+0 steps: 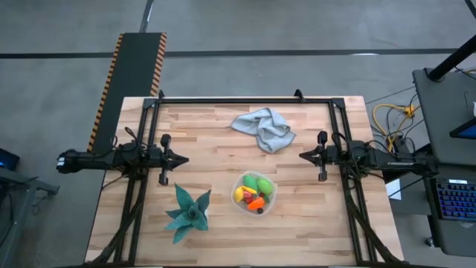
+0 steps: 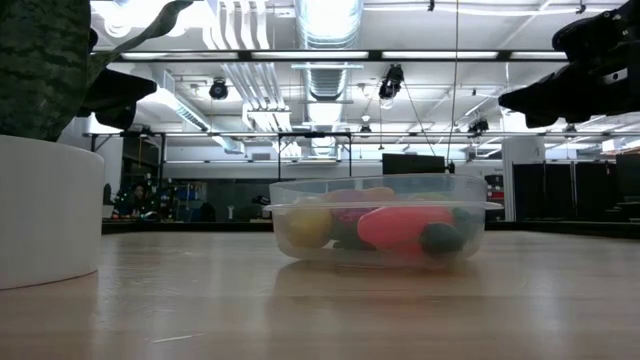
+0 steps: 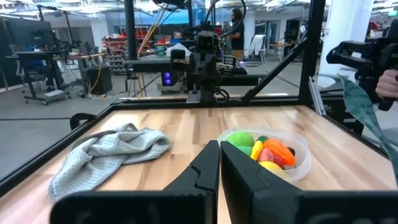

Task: Pick and placing Produce into tupperware
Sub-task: Return to home position

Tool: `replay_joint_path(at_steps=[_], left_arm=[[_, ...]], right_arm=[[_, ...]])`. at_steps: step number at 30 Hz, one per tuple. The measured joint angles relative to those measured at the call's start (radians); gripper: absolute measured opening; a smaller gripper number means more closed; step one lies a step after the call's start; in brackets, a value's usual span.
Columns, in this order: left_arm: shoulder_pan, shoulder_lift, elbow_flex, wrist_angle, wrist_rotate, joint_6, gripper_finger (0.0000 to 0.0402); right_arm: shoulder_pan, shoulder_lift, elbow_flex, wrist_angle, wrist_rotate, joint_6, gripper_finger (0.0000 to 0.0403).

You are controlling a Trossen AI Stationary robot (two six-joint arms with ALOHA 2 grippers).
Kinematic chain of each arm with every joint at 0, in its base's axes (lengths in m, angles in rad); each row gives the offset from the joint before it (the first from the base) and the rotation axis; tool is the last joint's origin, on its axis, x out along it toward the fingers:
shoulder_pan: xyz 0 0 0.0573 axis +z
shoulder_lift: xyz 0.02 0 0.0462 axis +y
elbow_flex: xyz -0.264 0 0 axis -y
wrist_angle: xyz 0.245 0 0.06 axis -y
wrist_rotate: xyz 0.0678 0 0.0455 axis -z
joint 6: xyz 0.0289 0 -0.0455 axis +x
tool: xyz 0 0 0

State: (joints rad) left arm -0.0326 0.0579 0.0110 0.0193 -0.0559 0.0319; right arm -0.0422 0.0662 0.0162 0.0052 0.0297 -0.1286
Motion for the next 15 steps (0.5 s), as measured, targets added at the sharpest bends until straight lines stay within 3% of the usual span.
replay_joint_path(at_steps=[15], left_arm=[[0.000, 0.007, -0.001, 0.000, 0.002, 0.001, 0.0000]], right_arm=[[0.000, 0.000, 0.000, 0.004, -0.001, -0.002, 0.0009]])
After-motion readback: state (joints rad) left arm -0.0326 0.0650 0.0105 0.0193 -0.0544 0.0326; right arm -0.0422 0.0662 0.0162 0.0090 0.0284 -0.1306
